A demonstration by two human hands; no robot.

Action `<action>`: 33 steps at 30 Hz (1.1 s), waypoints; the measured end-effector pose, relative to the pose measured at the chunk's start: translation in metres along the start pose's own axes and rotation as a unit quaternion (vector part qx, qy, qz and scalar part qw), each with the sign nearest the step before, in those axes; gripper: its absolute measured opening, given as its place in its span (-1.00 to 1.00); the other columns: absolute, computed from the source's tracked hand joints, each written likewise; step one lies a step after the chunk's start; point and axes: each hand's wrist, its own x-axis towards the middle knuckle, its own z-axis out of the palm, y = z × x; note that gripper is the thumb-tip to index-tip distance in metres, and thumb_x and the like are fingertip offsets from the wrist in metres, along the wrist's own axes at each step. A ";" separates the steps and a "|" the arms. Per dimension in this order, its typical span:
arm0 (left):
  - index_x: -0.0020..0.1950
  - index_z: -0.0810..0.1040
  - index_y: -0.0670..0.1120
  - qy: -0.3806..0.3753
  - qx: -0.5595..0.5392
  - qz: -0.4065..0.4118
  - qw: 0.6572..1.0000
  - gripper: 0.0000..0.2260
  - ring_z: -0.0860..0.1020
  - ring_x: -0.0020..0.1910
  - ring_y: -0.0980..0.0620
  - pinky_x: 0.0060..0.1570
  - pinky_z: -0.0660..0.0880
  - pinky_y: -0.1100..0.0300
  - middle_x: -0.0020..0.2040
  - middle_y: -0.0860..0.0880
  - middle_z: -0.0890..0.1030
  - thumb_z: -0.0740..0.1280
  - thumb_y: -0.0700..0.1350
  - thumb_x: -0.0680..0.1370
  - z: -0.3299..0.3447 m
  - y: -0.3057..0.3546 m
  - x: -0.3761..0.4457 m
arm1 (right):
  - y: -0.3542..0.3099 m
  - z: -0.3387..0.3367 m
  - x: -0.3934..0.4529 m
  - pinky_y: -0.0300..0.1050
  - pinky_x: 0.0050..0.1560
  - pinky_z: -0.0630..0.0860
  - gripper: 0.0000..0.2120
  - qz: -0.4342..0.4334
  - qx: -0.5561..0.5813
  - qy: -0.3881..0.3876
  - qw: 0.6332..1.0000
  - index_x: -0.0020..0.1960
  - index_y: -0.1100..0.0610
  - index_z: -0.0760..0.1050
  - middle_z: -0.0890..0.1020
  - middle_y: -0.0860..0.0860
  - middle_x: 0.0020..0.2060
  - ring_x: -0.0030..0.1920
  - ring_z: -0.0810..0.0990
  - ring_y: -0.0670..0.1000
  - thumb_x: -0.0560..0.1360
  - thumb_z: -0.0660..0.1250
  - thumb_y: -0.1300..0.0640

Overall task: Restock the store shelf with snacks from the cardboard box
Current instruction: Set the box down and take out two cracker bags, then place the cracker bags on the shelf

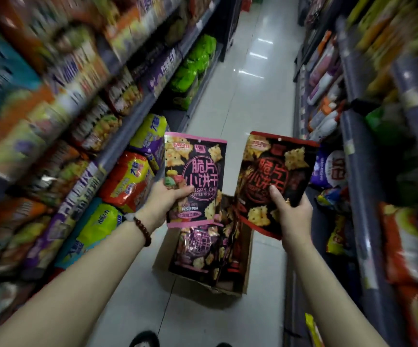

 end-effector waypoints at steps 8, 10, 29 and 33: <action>-0.09 0.59 -0.15 0.036 -0.029 0.082 0.996 -0.94 0.65 -0.24 -0.07 -0.15 0.60 0.08 -0.23 -0.06 0.71 0.43 -0.25 0.47 -0.012 0.203 -0.120 | -0.225 0.025 -0.030 -0.06 -0.05 0.58 -0.84 0.020 0.051 -0.124 0.991 -0.03 0.01 0.55 0.69 -0.04 -0.08 -0.05 0.68 0.02 0.42 0.47 0.11; -0.13 0.56 -0.14 0.045 -0.025 0.111 0.993 -0.94 0.64 -0.31 -0.02 -0.25 0.62 0.13 -0.32 -0.01 0.70 0.41 -0.27 0.49 -0.018 0.245 -0.148 | -0.271 0.032 -0.034 -0.02 -0.04 0.59 -0.78 0.013 0.060 -0.168 0.984 0.01 0.09 0.58 0.73 0.01 -0.11 -0.07 0.71 0.06 0.39 0.49 0.11; 0.01 0.60 -0.17 0.257 -0.130 0.324 0.901 -0.89 0.69 -0.17 -0.03 -0.21 0.64 0.14 -0.15 -0.09 0.72 0.35 -0.29 0.51 -0.081 0.356 -0.463 | -0.505 0.107 -0.150 0.04 0.03 0.59 -0.67 -0.084 0.083 -0.495 0.861 0.09 0.20 0.59 0.73 0.11 -0.08 -0.02 0.70 0.16 0.36 0.50 0.12; 0.06 0.61 -0.17 0.317 -0.136 0.356 0.869 -0.83 0.68 -0.10 -0.06 -0.08 0.64 0.07 -0.08 -0.11 0.71 0.38 -0.26 0.47 -0.103 0.344 -0.527 | -0.519 0.126 -0.201 -0.06 -0.13 0.61 -0.77 -0.096 0.098 -0.556 0.820 0.06 0.15 0.59 0.73 0.08 -0.10 -0.08 0.71 0.10 0.42 0.45 0.14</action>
